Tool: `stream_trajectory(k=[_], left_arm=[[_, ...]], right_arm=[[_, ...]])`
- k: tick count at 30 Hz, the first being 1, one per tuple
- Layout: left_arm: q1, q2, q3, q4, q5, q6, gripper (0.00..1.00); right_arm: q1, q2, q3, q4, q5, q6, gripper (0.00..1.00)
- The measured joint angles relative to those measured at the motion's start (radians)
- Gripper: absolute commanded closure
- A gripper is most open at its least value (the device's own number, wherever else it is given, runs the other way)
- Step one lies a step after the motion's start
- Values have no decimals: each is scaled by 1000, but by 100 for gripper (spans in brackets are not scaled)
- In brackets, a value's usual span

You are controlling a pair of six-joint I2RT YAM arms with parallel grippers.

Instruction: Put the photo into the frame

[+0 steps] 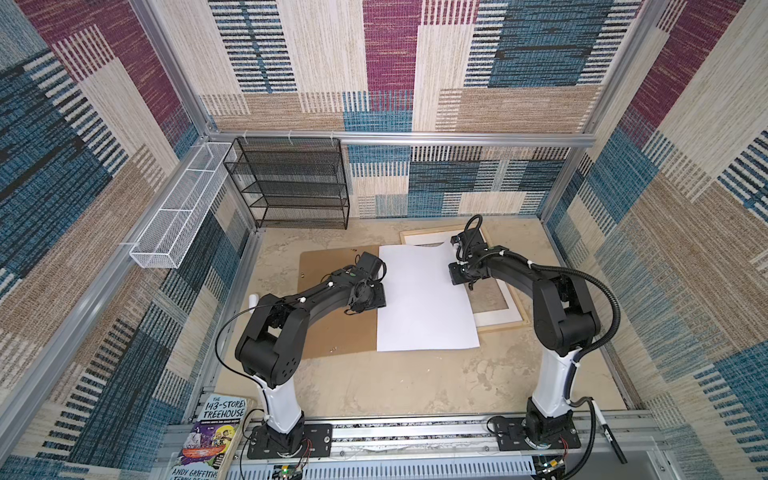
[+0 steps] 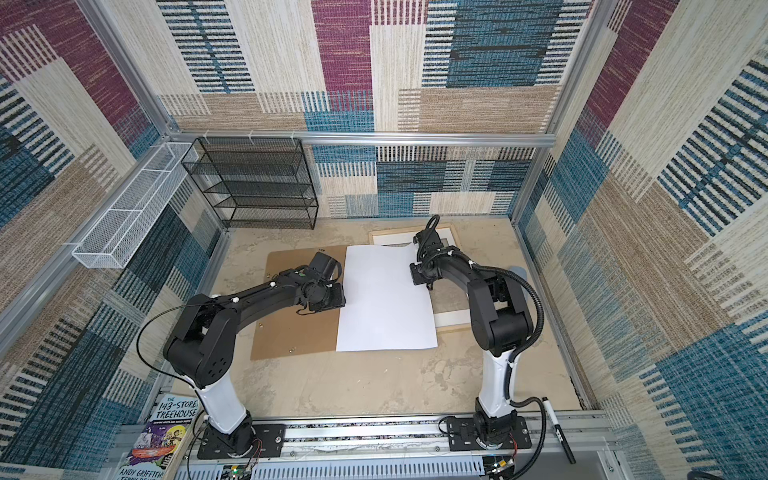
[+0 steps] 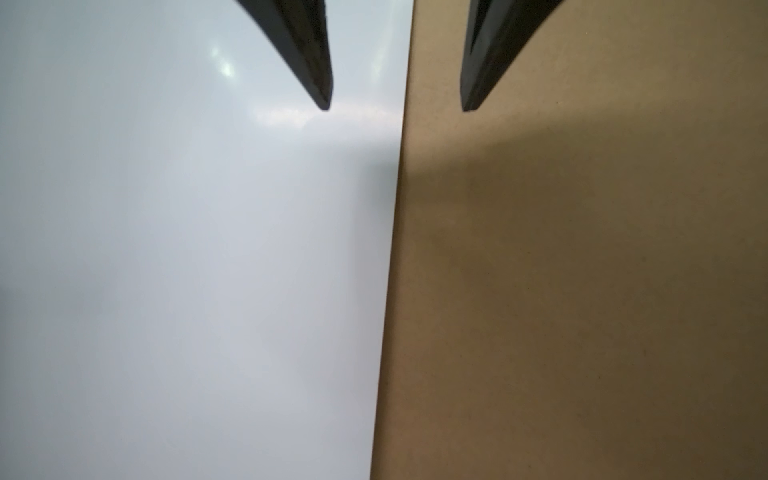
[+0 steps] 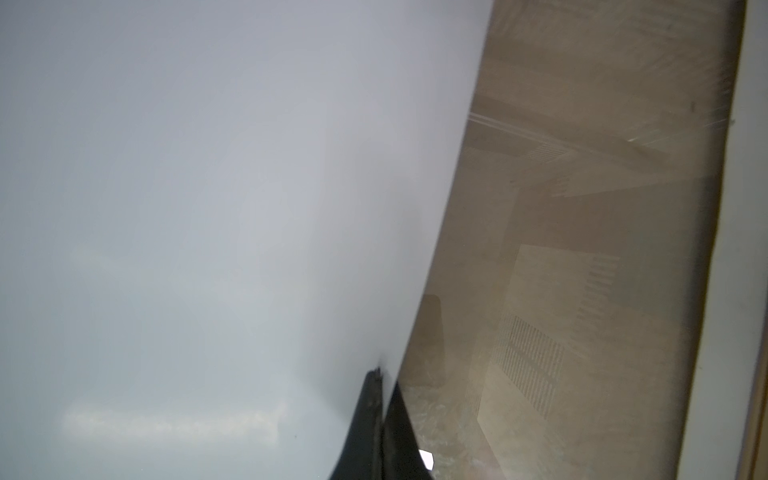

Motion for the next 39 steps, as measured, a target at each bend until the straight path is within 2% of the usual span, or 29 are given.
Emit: stream_trajectory(k=[14,25,31,39], left_arm=[[10,45,-21,152,40,60,46],[11,76,-18,214,132,71,49],[10,51,-31,245,182,56,49],[8,-6,-47,257,202,37,49]], right_arm=[[0,-3,-23,3,0,-4,100],[-8,-9,-26,6,-4,-5,100],[-24,-7,30,-6,-17,-86,100],[-40,23,128,-34,28,-223,100]])
